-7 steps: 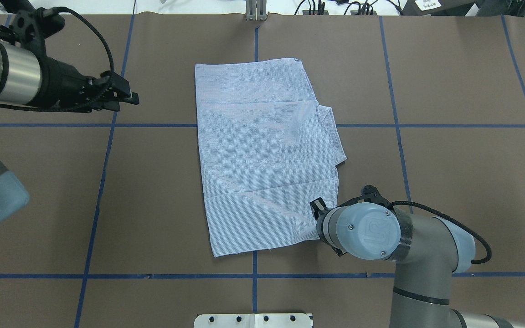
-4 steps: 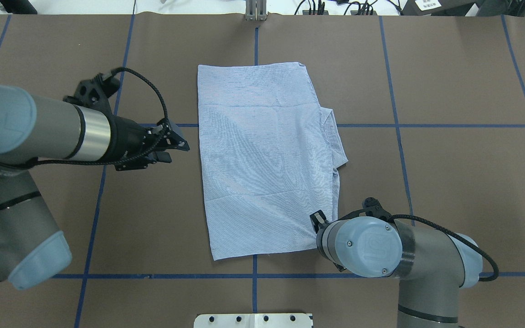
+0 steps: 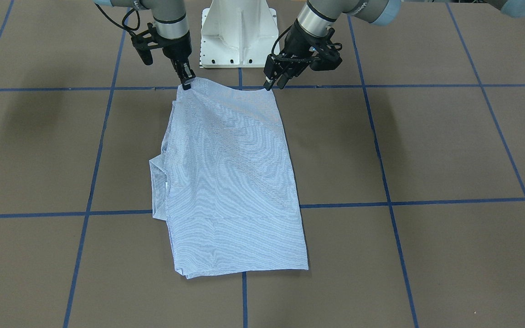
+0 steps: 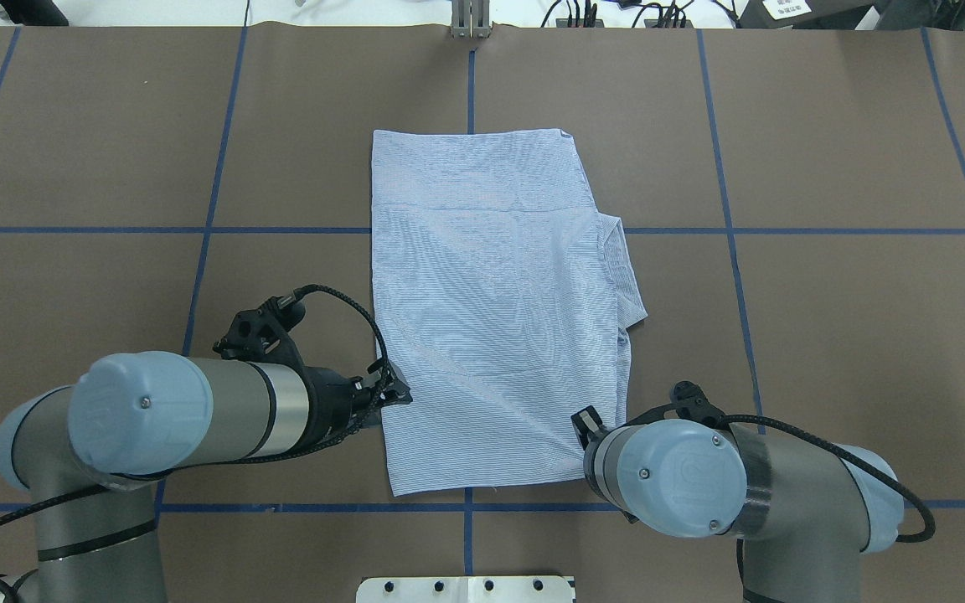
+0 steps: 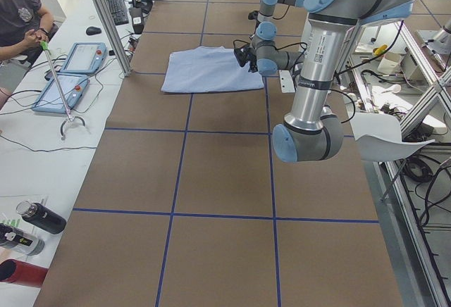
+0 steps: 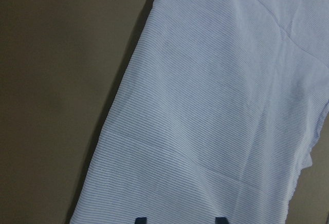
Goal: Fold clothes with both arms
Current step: 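Hold both near corners of the shirt with both grippers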
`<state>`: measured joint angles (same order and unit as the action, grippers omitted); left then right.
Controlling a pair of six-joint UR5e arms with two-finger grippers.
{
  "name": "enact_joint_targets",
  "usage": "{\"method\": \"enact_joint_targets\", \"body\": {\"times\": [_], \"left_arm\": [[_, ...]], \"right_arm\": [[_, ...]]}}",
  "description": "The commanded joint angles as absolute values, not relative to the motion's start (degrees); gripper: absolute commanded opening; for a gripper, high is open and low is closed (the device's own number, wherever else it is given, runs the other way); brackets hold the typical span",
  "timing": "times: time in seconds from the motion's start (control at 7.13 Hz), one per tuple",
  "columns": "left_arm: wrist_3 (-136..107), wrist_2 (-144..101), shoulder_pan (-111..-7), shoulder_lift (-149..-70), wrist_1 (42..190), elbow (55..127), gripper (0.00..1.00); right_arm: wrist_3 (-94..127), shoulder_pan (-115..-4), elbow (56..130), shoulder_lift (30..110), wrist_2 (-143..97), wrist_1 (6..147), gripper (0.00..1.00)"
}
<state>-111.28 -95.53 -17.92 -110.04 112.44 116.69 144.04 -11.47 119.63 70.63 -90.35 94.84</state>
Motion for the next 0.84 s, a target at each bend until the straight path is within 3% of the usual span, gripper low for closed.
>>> {"method": "enact_joint_targets", "body": {"times": [0.0, 0.42, 0.56, 0.7], "left_arm": [[-111.80, -93.87, -16.70, -109.69, 111.18, 116.11, 0.54], [-112.06, -93.78, -14.59, -109.60, 110.74, 113.91, 0.55], [-111.97, -93.78, -14.59, -109.69, 110.74, 113.91, 0.55], [-111.97, -93.78, -14.59, -109.60, 110.74, 113.99, 0.55]], "right_arm": [[143.62, -11.34, 119.10, 70.49, -90.26, 95.19, 0.00], [143.00, -11.78, 118.39, 71.01, -88.52, 95.19, 0.71], [143.00, -11.95, 118.48, 71.19, -87.37, 95.19, 0.99], [143.00, -11.69, 117.78, 71.02, -87.10, 95.19, 1.00]]}}
